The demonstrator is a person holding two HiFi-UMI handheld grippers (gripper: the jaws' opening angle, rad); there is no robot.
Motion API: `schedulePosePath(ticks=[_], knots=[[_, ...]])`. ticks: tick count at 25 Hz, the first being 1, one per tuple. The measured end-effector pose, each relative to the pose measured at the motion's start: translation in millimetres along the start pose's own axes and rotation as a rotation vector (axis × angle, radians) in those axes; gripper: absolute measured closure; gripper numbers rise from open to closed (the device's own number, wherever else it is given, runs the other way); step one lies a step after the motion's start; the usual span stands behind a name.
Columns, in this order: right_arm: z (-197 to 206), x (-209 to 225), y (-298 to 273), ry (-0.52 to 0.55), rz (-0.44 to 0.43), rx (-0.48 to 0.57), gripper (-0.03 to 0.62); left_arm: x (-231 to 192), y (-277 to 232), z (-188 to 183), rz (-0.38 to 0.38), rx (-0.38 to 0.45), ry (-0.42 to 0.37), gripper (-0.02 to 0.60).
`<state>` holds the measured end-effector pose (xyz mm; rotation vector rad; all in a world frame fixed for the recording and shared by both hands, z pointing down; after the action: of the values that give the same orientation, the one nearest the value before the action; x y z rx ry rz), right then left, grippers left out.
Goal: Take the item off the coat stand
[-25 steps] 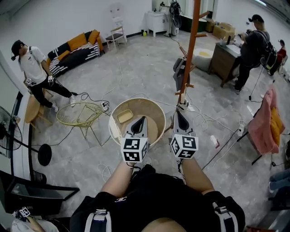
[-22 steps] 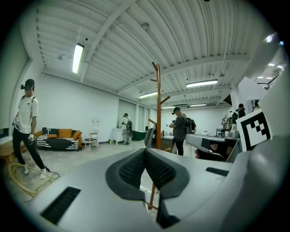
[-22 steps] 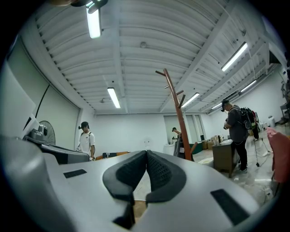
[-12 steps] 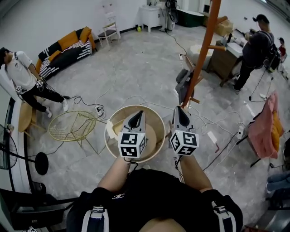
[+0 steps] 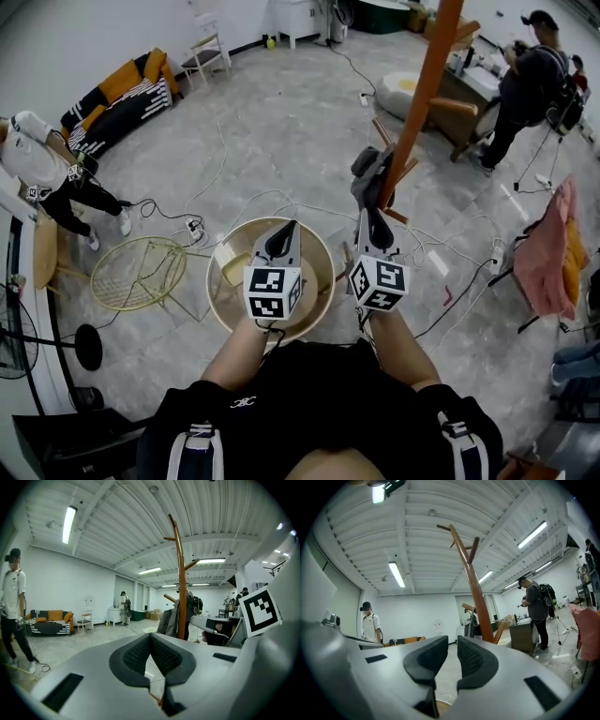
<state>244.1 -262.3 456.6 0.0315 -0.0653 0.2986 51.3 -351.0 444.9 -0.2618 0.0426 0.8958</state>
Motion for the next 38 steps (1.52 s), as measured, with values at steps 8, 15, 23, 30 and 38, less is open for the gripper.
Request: schedulePosePath(ticks=[8, 15, 23, 30, 38], knots=[[10.0, 35.4, -56.8, -0.066, -0.005, -0.032, 0.355, 20.5, -30.0, -9.6, -0.075, 0.014, -0.026, 0.565], [22.6, 45.5, -106.7, -0.14, 0.059, -0.125, 0.322, 6.2, -27.9, -8.5, -0.166, 0.009, 0.007, 0.565], [25.7, 52.5, -133.4, -0.133, 0.136, -0.164, 0.546, -8.1, -21.7, -9.8, -0.233, 0.017, 0.023, 0.565], [3.1, 52.2, -133.8, -0.089, 0.061, -0.092, 0.556, -4.5, -19.7, -8.7, -0.256, 0.026, 0.033, 0.565], [-26.6, 40.6, -151.2, -0.057, -0.036, -0.056, 0.556, -1.1, -11.6, -6.0, -0.278, 0.04, 0.041, 0.565]])
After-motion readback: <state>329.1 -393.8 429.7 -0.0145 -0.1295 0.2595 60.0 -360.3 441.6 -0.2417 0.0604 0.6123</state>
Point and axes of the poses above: the fingertips, and each gripper's own axes: y backward along the fingers, x to its right, z out of its underside, the point moved 10 cm from there along y, backward along the fingers, and after that the axes turned 7 degrees about y, right-handed, at the moved point
